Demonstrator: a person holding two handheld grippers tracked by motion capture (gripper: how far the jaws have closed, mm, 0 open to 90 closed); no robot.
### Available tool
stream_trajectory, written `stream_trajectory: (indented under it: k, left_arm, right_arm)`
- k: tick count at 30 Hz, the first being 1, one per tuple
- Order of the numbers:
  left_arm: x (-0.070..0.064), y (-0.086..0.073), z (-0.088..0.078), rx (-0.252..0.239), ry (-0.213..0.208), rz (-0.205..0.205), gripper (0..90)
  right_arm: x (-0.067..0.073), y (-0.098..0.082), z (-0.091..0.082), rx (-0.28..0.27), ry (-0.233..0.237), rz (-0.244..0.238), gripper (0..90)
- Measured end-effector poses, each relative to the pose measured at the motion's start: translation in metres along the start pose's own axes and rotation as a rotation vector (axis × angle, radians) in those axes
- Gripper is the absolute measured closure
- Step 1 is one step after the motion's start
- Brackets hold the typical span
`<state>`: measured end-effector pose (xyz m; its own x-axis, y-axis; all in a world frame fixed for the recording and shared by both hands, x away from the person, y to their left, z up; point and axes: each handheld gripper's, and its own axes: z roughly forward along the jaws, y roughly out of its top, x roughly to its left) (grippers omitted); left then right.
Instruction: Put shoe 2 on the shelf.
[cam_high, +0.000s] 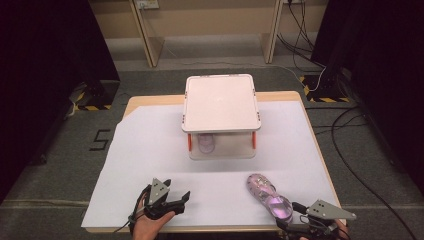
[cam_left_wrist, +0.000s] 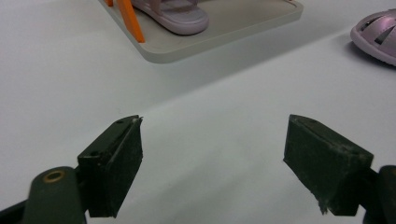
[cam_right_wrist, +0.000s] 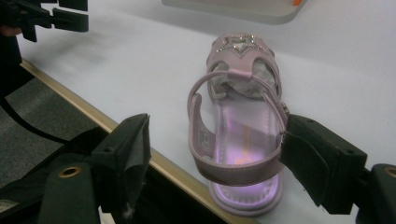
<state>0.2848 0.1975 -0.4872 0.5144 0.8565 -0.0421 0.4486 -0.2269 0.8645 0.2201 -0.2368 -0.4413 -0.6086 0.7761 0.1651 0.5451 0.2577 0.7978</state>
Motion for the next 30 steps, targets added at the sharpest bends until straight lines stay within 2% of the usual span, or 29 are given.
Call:
stream_trajectory:
  k: [4, 6, 8, 10, 12, 13, 16, 19, 22, 30]
  left_arm:
    - [-0.002, 0.0, 0.001, 0.0, -0.008, 0.007, 19.2]
    - [-0.001, -0.001, 0.001, 0.005, -0.009, 0.005, 19.2]
    - [0.0, -0.001, 0.001, 0.002, -0.006, 0.001, 19.2]
    - [0.0, 0.0, 0.001, 0.005, -0.004, 0.002, 19.2]
    - [-0.001, -0.001, 0.002, 0.006, -0.006, 0.001, 19.2]
    - [-0.001, -0.001, 0.002, 0.008, -0.008, 0.003, 19.2]
    - [-0.001, -0.001, 0.002, 0.011, -0.012, 0.004, 19.2]
    - [0.0, -0.001, 0.003, 0.014, -0.011, 0.001, 19.2]
    - [0.0, -0.001, 0.003, 0.013, -0.013, 0.003, 19.2]
    - [0.0, -0.001, 0.003, 0.015, -0.014, 0.0, 19.2]
  right_arm:
    - [0.0, 0.003, -0.002, -0.023, -0.007, -0.077, 30.2]
    - [-0.004, 0.005, 0.0, -0.021, -0.006, -0.097, 33.5]
    - [-0.008, 0.005, 0.002, -0.015, -0.009, -0.091, 35.7]
    - [-0.012, 0.005, 0.003, -0.016, -0.018, -0.106, 37.3]
    - [-0.016, 0.009, 0.006, -0.02, -0.011, -0.181, 39.4]
    - [-0.017, 0.011, 0.008, -0.016, -0.025, -0.203, 39.3]
    - [-0.017, 0.015, 0.014, -0.027, -0.028, -0.24, 38.0]
    - [-0.016, 0.016, 0.022, -0.012, -0.013, -0.289, 39.7]
    - [-0.015, 0.018, 0.027, 0.002, -0.028, -0.341, 41.5]
    - [-0.016, 0.023, 0.037, 0.031, -0.037, -0.417, 46.4]
